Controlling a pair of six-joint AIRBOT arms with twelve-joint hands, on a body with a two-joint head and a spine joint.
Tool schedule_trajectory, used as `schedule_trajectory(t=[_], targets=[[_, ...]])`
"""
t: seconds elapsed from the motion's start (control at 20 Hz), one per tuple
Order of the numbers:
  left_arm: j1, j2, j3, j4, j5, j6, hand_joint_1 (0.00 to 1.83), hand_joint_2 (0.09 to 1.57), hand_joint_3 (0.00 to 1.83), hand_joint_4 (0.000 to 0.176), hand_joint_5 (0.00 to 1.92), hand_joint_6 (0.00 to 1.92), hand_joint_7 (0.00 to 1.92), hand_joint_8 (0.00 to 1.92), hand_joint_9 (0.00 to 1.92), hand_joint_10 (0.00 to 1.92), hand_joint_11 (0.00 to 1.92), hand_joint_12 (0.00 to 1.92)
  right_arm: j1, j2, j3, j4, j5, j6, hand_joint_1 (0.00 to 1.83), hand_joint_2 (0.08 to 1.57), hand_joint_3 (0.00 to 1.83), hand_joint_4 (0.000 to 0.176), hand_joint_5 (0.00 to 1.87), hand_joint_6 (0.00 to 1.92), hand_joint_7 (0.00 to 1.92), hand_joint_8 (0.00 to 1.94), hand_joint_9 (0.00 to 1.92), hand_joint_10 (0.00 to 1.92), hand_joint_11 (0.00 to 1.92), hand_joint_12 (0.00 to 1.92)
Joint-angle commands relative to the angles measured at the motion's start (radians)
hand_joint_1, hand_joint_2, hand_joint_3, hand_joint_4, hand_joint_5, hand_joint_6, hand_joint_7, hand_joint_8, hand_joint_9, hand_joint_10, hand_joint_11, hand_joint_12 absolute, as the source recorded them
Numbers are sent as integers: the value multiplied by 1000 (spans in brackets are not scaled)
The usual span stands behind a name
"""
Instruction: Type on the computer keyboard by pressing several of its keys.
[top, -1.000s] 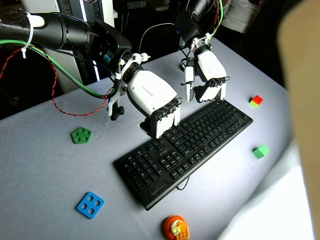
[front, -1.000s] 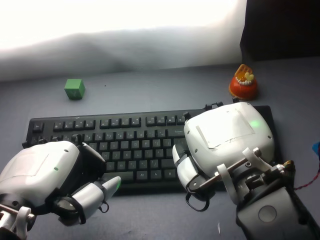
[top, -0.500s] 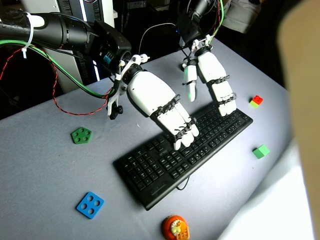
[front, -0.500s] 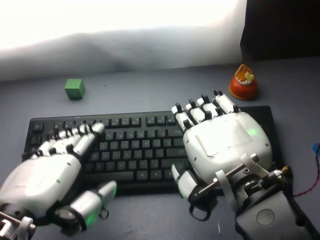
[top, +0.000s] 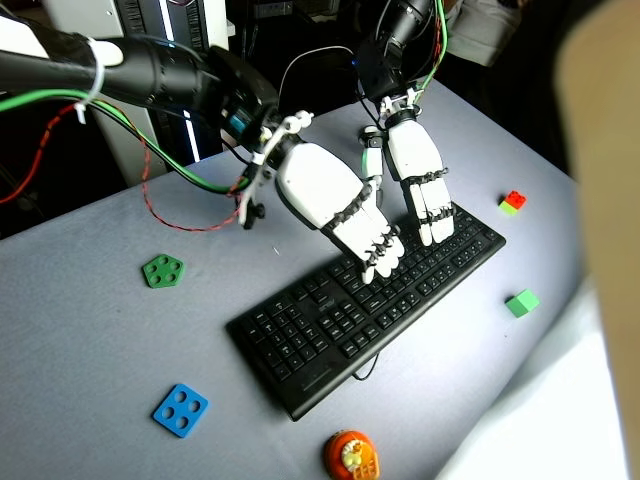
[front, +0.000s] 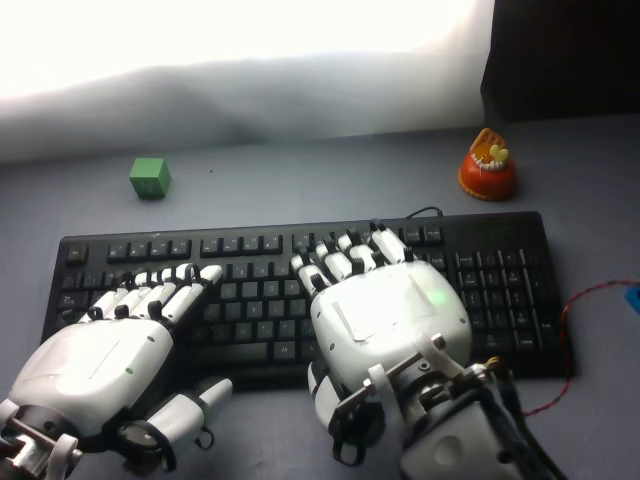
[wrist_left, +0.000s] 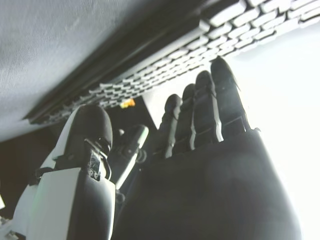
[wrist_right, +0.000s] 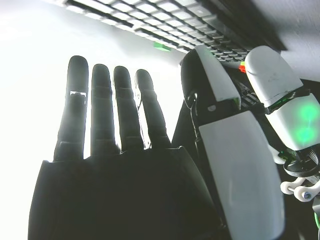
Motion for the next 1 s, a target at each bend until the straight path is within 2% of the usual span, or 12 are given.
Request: schedule_trajectory(t=[0.0,0.15,0.25,0.35,0.45,0.55,0.7,0.75,0.8,0.85,0.9,0.95], targets=[[4,-1,4,49,-88,-1,605,1383,0,12,99,25,79,9,102,33,0,368,3,-12,15,-95,47,22,820,1265,0,0,384,85,355,33,324,61,0,1083],[8,-1,2,49,-84,-1,658,1372,0,4,111,15,110,4,135,41,0,608,1,-79,112,-81,35,91,865,1245,0,0,439,216,490,26,388,204,0,1278],[13,-1,-3,49,-82,-1,656,1369,0,2,101,8,106,3,145,47,0,695,-1,-99,152,-73,12,120,865,1248,2,0,369,441,542,16,261,591,0,1366],[18,0,-6,49,-82,-2,635,1380,2,2,86,1,108,2,131,47,0,608,2,-106,166,-70,11,129,856,1246,0,0,352,575,590,27,200,801,0,1409],[20,1,-7,49,-82,-2,614,1381,0,9,100,5,121,4,142,59,0,771,8,-110,166,-56,11,127,859,1241,0,0,354,593,610,32,205,854,0,1455],[19,1,-6,49,-82,-2,668,1361,0,10,125,14,153,16,164,70,0,786,11,-116,166,-52,7,129,852,1244,1,0,345,602,608,31,184,884,0,1465],[16,1,-3,49,-82,-2,572,1372,0,0,360,104,184,12,149,75,0,530,14,-129,162,-52,9,125,829,1253,2,0,512,659,509,3,69,842,0,1368],[16,2,-3,49,-82,-2,542,1378,1,0,426,142,195,10,130,65,0,397,16,-132,160,-52,13,124,888,1290,2,20,618,1318,457,0,32,771,0,1327],[16,2,-3,49,-82,-2,535,1380,1,0,456,161,205,8,135,63,0,320,18,-133,159,-52,15,122,881,1310,0,52,617,1486,441,0,27,702,0,1261],[15,2,-3,49,-82,-2,514,1384,3,0,271,76,175,9,124,52,0,173,21,-135,158,-53,19,119,792,1278,0,0,403,971,460,4,110,599,0,1167],[15,2,-3,49,-82,-2,537,1372,0,2,160,25,174,5,131,46,0,91,21,-135,158,-53,20,119,740,1279,0,0,357,666,462,3,170,536,0,1088],[15,2,-3,49,-82,-2,590,1355,0,26,53,6,211,17,146,48,0,17,21,-136,157,-53,20,119,717,1274,0,0,306,434,487,6,246,527,0,1092]])
